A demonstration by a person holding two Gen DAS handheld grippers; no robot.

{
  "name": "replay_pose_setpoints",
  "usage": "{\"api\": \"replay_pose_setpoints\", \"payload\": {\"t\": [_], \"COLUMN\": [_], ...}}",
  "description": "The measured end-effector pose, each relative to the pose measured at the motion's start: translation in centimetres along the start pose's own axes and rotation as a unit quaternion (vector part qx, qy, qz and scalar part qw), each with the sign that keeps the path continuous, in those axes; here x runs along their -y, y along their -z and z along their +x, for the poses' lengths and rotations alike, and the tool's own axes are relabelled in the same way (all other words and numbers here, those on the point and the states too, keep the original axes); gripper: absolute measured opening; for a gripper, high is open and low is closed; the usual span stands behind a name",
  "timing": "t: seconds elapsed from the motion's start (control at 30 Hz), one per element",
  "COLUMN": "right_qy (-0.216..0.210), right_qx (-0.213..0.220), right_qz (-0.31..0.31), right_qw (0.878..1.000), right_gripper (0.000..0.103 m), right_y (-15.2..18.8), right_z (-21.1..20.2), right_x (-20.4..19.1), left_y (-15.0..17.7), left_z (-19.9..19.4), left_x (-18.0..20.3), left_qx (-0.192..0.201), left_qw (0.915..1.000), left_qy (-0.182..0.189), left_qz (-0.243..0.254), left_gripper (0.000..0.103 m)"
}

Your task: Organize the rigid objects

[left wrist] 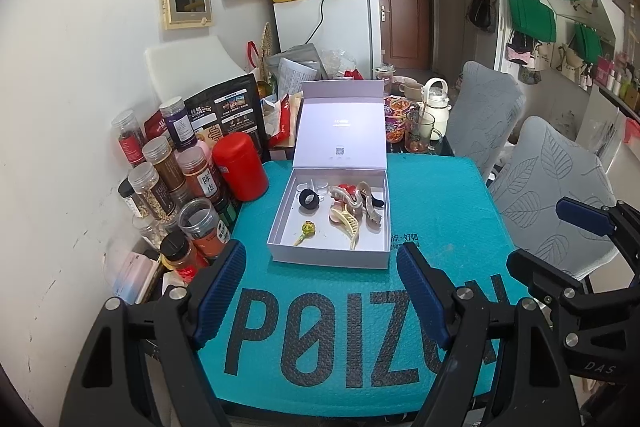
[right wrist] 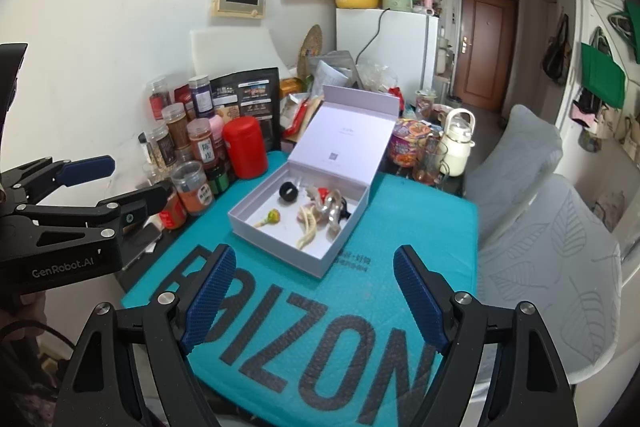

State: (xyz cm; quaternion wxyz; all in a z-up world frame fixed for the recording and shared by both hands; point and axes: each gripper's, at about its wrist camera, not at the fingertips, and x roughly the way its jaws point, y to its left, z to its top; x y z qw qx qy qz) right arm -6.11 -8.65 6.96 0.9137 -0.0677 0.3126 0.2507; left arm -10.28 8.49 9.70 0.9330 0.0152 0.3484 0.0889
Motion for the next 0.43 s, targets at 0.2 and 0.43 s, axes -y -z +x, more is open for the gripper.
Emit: {"api": "replay_pose_setpoints", "payload": {"t": [0.2,0.43], "right_qy": [0.002,0.006], "right_qx": [-0.004,-0.007], "right_qz": [0.006,0.013], "right_qw": [1.0,1.0], "right_gripper": [0.082,0.082], "right_y": [0.17,0.25], "right_z": [-0.09,0.0], "right_x": [-0.01,0.08], "left_y": [0.02,0.13], "left_z": [0.22,0.49], "left_x": [0.18,0.31], "left_qx": [-0.006,-0.009], "left_qw": [0.9999,0.9998], "left_qy": [0.009,0.015], "left_qz": [-0.003,-0.004], "left_gripper": [0.078,0.078]}}
